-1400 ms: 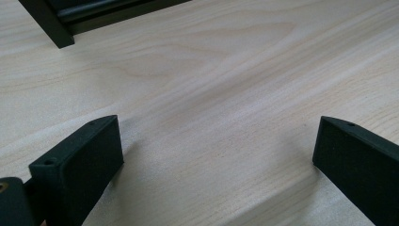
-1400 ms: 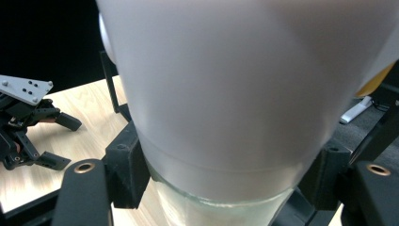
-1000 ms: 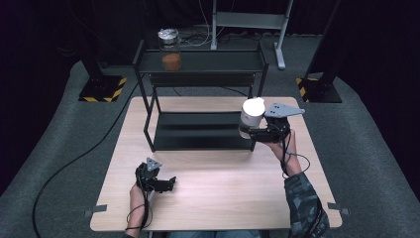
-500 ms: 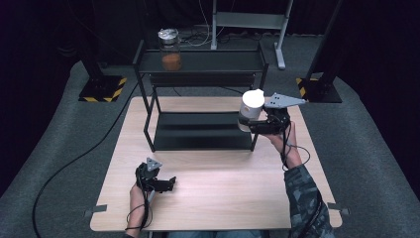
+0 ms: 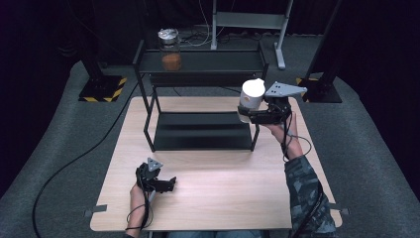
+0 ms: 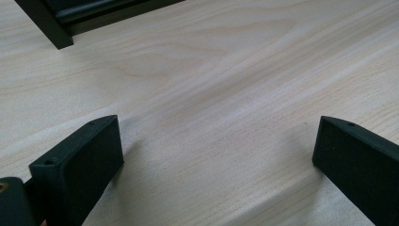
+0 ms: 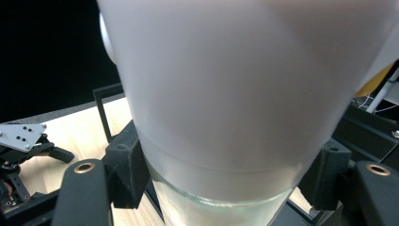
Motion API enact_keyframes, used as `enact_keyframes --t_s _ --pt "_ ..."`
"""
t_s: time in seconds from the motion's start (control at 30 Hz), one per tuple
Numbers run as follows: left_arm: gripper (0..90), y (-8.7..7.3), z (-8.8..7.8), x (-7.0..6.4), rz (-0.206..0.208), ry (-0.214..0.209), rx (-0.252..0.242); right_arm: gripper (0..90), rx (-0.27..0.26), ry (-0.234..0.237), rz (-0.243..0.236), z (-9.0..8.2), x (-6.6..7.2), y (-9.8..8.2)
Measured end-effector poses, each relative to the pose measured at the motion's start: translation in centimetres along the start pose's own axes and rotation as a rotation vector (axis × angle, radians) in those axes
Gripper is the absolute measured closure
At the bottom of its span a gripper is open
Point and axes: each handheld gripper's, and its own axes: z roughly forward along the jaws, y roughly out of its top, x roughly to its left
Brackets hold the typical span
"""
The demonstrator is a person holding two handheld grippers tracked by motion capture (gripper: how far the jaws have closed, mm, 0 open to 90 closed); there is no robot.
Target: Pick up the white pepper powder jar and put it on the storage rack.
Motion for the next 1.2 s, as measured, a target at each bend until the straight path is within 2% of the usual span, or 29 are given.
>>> enact_keyframes --t_s 0.13,0.53,1.2 --pt "1.3 0.0 0.0 0.0 0.001 0.001 0.000 29.9 0.002 0.001 -0.009 0.0 -0.2 0.6" --pt "1.2 0.0 0.0 0.0 0.001 0.001 0.001 29.9 0.003 0.025 0.007 -0.1 -1.6 2.3" --pt "1.3 0.0 0.0 0.0 0.001 0.001 0.001 29.9 0.013 0.034 -0.004 0.2 -2.5 5.5"
